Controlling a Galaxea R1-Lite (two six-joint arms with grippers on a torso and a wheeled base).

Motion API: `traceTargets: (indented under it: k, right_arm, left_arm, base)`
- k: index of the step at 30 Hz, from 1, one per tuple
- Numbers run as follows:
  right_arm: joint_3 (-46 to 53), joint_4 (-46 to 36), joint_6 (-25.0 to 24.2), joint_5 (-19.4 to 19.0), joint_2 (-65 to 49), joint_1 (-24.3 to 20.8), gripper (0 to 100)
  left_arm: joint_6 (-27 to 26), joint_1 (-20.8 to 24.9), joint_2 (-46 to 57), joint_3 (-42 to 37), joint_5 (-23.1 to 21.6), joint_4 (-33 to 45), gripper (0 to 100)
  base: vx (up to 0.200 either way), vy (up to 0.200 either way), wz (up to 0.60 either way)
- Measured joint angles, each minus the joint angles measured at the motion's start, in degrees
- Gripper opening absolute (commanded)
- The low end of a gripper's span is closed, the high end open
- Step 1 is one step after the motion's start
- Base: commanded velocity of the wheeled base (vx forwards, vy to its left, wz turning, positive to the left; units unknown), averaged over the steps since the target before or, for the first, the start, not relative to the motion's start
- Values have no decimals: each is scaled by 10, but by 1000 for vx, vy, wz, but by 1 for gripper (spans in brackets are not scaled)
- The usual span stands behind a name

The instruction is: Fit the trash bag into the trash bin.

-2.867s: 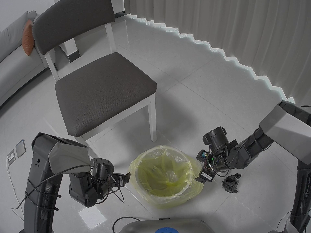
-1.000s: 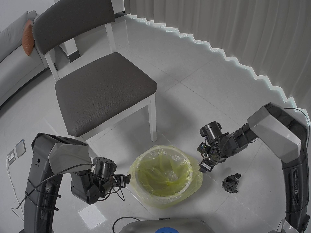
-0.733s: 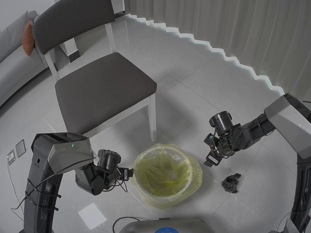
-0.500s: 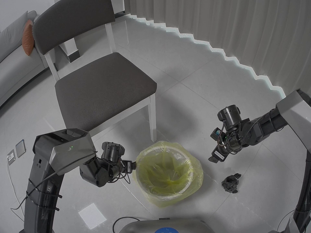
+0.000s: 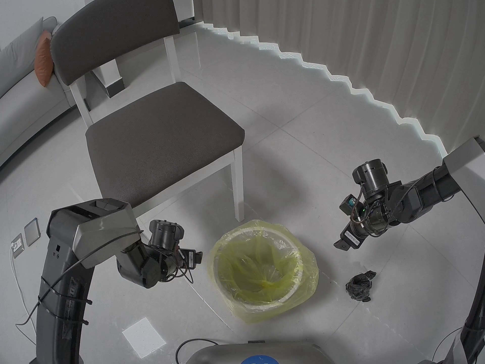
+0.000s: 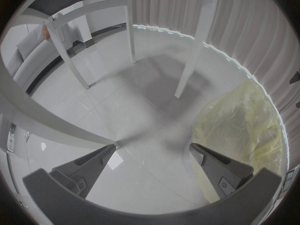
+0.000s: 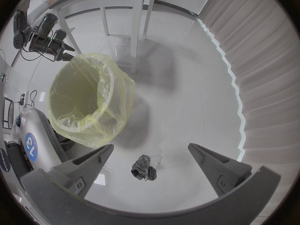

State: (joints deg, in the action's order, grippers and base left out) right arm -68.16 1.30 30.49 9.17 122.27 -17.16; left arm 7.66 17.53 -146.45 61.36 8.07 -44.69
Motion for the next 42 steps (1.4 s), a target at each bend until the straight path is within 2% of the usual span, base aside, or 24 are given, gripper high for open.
traceTargets:
  k: [13,23,42]
  right_arm:
    - [-16,23,-3,-6,63,2,100]
    - [-66,25,-3,1,153,-36,100]
    - [-180,18,-20,10,253,-66,100]
  left_arm:
    - [1,-22,70,-133,-10,-123,100]
    - [5,-13,140,-212,-8,-188,100]
    - [22,0,212,-271,-5,-211,100]
  base:
    - [0,0,0]
    - [0,0,0]
    - [0,0,0]
